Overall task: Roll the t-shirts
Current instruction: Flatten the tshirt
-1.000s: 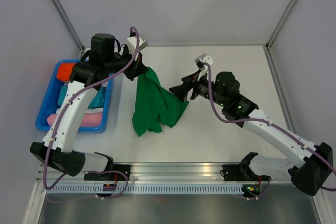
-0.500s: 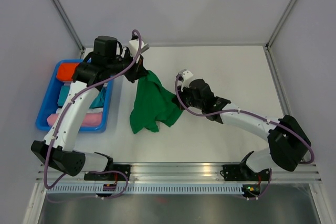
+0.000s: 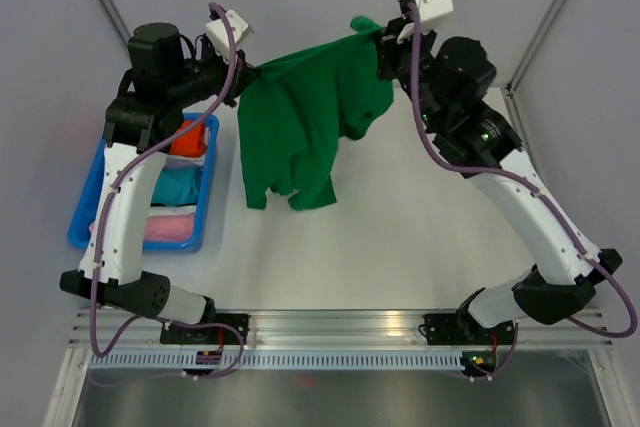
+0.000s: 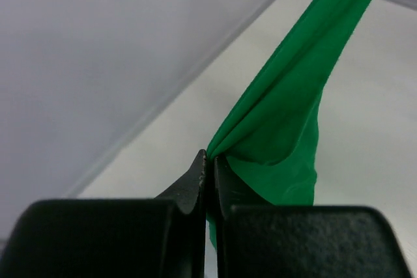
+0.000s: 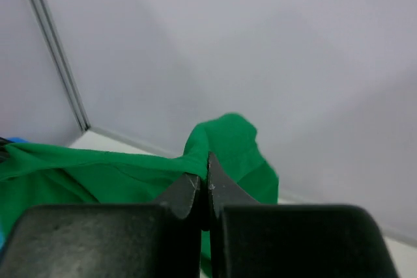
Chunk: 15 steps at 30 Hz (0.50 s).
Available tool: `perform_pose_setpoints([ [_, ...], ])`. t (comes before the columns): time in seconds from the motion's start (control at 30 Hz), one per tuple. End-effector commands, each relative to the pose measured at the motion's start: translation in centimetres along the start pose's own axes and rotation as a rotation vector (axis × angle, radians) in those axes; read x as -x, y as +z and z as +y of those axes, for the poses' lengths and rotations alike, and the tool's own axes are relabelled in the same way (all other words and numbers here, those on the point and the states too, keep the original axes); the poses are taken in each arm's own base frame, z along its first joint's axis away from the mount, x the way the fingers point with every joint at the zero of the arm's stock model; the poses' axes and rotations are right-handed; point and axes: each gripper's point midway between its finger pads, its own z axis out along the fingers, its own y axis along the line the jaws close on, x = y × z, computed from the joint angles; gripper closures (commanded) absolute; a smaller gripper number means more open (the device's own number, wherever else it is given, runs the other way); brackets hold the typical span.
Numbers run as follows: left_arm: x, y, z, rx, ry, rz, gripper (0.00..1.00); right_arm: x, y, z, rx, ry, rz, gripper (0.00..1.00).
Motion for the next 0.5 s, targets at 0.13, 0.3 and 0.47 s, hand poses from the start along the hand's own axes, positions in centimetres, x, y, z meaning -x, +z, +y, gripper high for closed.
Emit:
perform_pose_setpoints([
  [0.13,2.4,-0.7,-1.4,-0.092,0.142,-0.103,0.98,5.8,-5.9,-4.4,-0.110,-0.134,-0.096,1.00],
  [0.3,-6.3,2.4,-3.5,-0.208,0.112,0.064,0.98,-3.1,-7.2,-2.6,-0.025,-0.059,0.071,1.00],
  [0.47,-9.9,2.7,-4.8,-0.246,0.056,0.135,0.98,-5.4,-9.9,-3.0,-0.024,0.011,0.102,1.00],
])
